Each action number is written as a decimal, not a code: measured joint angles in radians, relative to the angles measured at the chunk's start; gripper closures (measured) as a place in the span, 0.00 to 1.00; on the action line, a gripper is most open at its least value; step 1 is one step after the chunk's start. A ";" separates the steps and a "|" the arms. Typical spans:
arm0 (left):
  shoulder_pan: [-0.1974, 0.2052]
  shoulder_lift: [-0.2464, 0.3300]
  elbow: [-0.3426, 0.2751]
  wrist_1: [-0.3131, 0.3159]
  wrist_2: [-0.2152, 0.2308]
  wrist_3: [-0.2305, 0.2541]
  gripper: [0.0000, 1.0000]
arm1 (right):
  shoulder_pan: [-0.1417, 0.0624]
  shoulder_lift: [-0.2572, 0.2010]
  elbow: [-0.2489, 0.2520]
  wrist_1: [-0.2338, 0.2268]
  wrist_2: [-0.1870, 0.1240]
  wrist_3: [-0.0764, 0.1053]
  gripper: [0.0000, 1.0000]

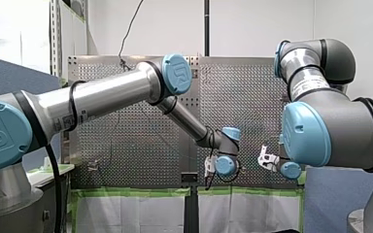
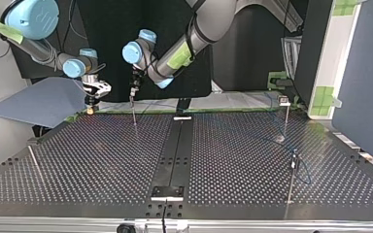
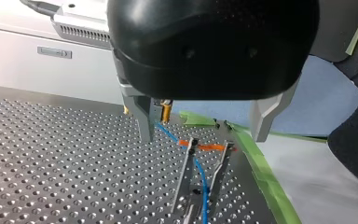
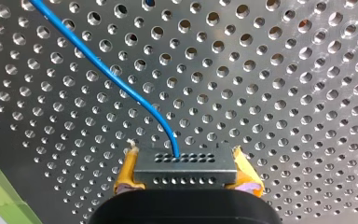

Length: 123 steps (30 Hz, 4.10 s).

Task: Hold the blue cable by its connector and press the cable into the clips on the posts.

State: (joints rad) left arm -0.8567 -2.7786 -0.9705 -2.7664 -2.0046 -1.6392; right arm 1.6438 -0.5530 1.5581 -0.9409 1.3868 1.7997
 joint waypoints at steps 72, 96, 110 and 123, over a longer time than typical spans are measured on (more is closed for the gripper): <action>0.015 -0.040 0.026 0.029 -0.002 -0.060 0.00 | 0.001 0.000 0.000 0.002 -0.009 0.002 1.00; 0.016 -0.022 -0.005 0.001 -0.017 -0.055 0.00 | 0.004 0.000 -0.002 0.003 -0.011 0.000 1.00; -0.029 0.086 -0.114 0.080 -0.019 -0.052 0.00 | 0.009 0.000 -0.002 0.005 -0.010 0.001 1.00; -0.022 0.192 -0.220 0.186 -0.042 -0.111 0.00 | 0.018 0.000 -0.002 0.009 -0.009 0.001 1.00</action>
State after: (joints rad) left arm -0.8790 -2.5861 -1.1905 -2.5804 -2.0467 -1.7500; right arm 1.6620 -0.5531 1.5564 -0.9315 1.3774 1.8006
